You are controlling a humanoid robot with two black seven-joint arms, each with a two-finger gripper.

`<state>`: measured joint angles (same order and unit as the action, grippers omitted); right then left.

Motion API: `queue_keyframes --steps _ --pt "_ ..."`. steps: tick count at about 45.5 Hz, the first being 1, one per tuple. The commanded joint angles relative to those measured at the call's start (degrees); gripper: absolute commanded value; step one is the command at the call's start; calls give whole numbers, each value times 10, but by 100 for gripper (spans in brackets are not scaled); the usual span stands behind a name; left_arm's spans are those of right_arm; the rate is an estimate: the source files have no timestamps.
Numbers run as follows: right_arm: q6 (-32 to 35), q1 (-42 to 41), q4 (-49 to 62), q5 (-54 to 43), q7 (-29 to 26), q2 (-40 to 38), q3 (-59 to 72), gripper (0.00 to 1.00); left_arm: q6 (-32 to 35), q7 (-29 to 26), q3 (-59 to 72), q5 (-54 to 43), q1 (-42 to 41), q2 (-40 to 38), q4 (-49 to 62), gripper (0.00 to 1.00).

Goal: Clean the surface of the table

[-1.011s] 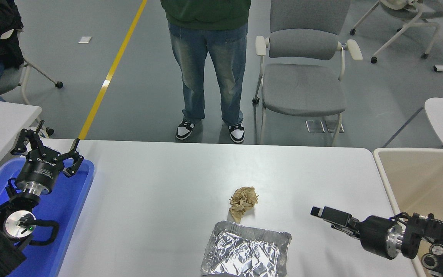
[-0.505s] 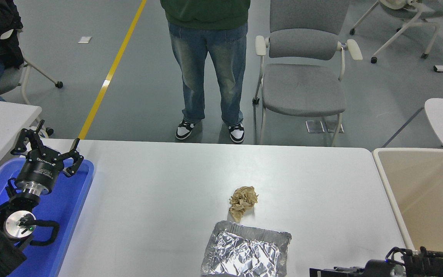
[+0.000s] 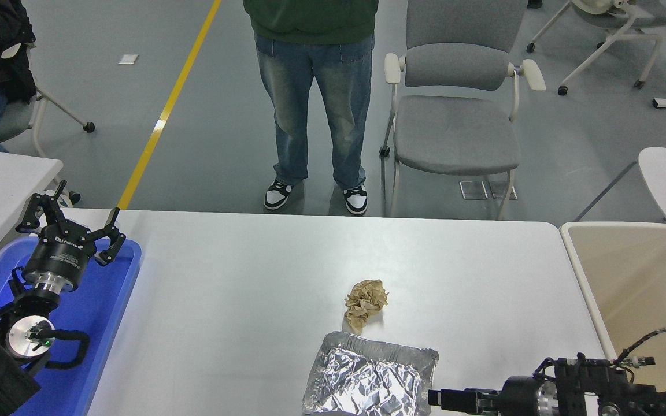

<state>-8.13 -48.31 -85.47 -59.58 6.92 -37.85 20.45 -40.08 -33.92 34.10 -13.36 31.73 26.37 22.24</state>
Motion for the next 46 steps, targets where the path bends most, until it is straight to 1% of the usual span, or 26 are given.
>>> queue_keyframes --steps 1,19,23,25,30,32,33,35,39,40,42,46 --pt "4 -1 36 6 -11 44 2 100 0 0 0 0 0 0 0 100" --pt "14 -1 86 13 -14 88 2 100 0 0 0 0 0 0 0 100" --pt "14 -2 92 12 -18 95 2 99 0 0 0 0 0 0 0 100" --pt "14 -3 92 11 -19 97 2 96 0 0 0 0 0 0 0 100" --pt "23 -8 91 10 -20 98 3 83 0 0 0 0 0 0 0 100" --pt "28 -12 89 8 -22 97 4 74 0 0 0 0 0 0 0 100" --pt "30 -13 88 6 -24 96 4 68 0 0 0 0 0 0 0 100" --pt "36 -17 86 6 -29 95 5 50 0 0 0 0 0 0 0 100" --pt "57 -26 83 4 -44 88 6 6 0 0 0 0 0 0 0 100" --pt "65 -28 81 6 -46 86 6 0 0 0 0 0 0 0 0 100" --pt "81 -34 72 9 -52 77 5 0 0 0 0 0 0 0 0 100" --pt "90 -42 54 11 -58 67 4 0 0 0 -1 0 0 0 0 100"
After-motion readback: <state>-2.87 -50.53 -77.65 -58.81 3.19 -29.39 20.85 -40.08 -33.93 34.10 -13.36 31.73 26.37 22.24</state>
